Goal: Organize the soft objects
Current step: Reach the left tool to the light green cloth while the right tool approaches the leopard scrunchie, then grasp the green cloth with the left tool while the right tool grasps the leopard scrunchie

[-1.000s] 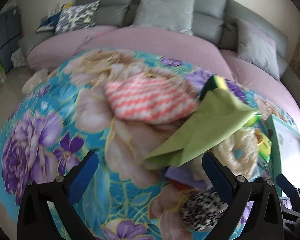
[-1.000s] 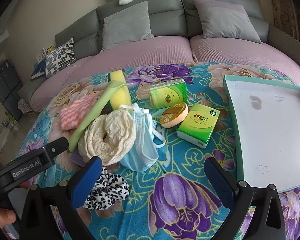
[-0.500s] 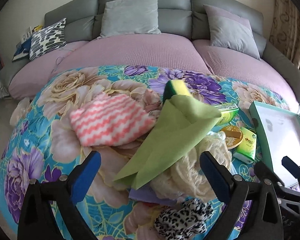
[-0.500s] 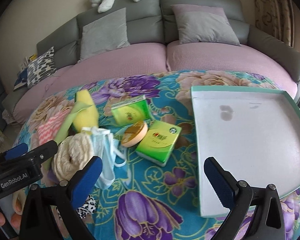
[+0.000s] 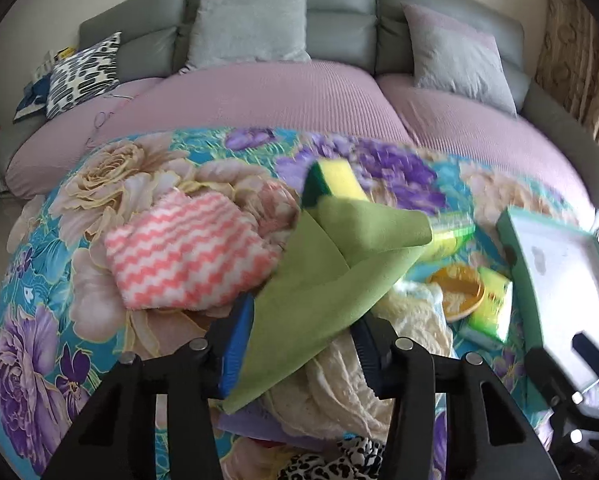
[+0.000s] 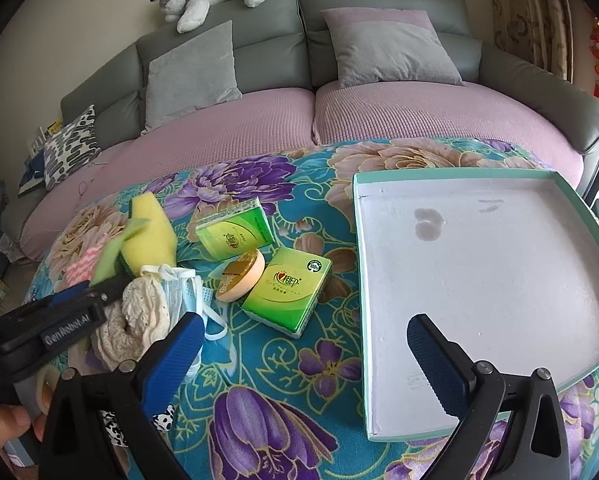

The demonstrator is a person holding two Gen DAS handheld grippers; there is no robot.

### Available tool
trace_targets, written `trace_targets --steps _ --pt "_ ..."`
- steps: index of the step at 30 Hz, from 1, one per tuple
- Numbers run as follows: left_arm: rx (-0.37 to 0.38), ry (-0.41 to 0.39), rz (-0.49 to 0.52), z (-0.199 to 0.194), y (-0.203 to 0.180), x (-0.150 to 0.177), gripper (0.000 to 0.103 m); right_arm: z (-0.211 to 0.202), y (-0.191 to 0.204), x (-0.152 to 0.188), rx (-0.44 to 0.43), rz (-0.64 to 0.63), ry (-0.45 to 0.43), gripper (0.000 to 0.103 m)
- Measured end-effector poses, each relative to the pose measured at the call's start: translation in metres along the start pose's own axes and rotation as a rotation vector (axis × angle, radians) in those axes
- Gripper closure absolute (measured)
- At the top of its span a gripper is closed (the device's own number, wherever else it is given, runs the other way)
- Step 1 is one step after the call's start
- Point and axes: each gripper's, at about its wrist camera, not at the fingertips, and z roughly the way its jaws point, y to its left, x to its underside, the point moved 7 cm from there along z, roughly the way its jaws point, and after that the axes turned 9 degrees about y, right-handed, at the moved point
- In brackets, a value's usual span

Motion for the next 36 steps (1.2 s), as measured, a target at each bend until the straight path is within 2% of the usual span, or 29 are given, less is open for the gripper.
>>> trace_targets --steps 4,6,9,14,23,26,31,36 --pt "0.038 -0.009 -0.061 0.003 0.011 -0.001 0.056 0.001 0.002 0.002 0.001 -0.01 0.002 0.0" --pt "0.04 0.01 -0.08 0.01 0.017 0.003 0.07 0.001 0.002 0.002 0.001 -0.012 0.004 0.0" --pt "0.039 0.03 -0.102 0.017 0.022 0.007 0.078 0.002 0.003 0.003 0.002 -0.012 0.007 0.0" --pt "0.039 -0.004 -0.124 0.009 0.028 0.007 0.093 0.002 0.005 0.006 0.0 -0.02 0.008 0.0" --pt "0.013 -0.108 -0.148 -0.029 0.042 0.007 0.096 -0.003 0.023 0.013 -0.045 -0.061 0.005 0.0" --pt "0.001 -0.138 -0.167 -0.045 0.051 0.008 0.096 -0.007 0.036 0.018 -0.101 -0.077 0.012 0.0" --pt "-0.037 -0.135 -0.228 -0.066 0.075 0.02 0.096 -0.007 0.065 0.032 -0.2 -0.125 0.058 0.0" --pt "-0.104 -0.131 -0.264 -0.075 0.095 0.03 0.096 0.003 0.094 0.052 -0.244 -0.202 0.133 0.0"
